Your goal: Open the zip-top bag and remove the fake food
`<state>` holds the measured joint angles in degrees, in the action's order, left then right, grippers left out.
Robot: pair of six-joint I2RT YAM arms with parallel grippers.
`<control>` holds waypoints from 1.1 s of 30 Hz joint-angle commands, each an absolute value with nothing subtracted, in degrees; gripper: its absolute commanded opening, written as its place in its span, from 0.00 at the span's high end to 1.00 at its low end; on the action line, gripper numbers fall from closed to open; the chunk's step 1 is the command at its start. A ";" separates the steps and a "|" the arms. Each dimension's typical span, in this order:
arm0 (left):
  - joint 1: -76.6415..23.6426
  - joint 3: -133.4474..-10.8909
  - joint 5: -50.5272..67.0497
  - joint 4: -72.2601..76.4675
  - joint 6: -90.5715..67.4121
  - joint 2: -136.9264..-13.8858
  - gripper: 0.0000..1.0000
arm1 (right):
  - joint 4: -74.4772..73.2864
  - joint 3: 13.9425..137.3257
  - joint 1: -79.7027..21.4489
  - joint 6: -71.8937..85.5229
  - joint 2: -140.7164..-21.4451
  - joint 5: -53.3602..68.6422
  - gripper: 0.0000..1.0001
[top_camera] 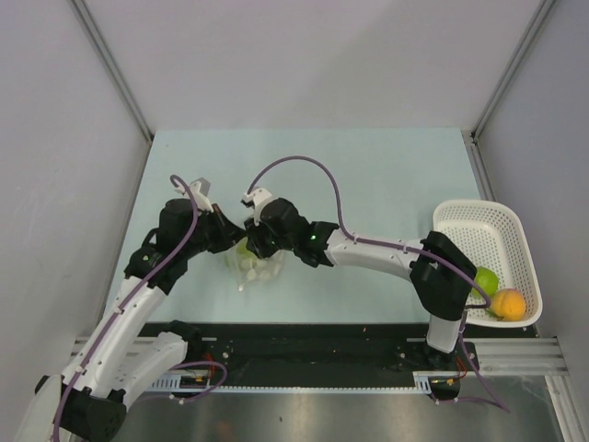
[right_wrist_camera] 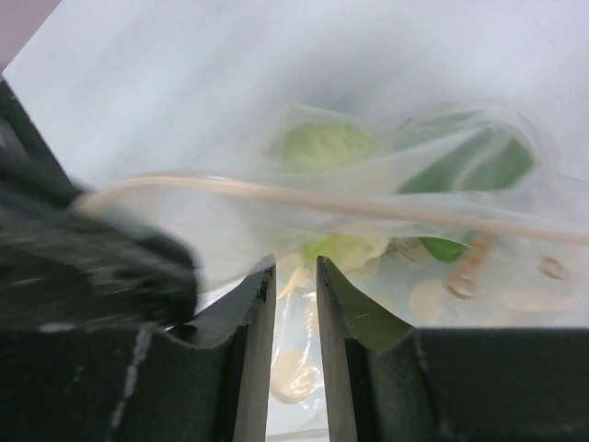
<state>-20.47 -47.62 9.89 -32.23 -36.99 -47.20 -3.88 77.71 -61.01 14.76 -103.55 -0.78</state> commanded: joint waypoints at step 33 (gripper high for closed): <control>-20.65 -43.68 18.55 -29.97 -42.19 -45.53 1.00 | 12.13 79.89 -60.03 30.85 -123.31 13.36 0.09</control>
<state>-20.36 -43.90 16.73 -31.20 -42.85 -47.24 10.24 78.13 -59.77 30.48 -119.77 12.19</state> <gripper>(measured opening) 0.006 0.932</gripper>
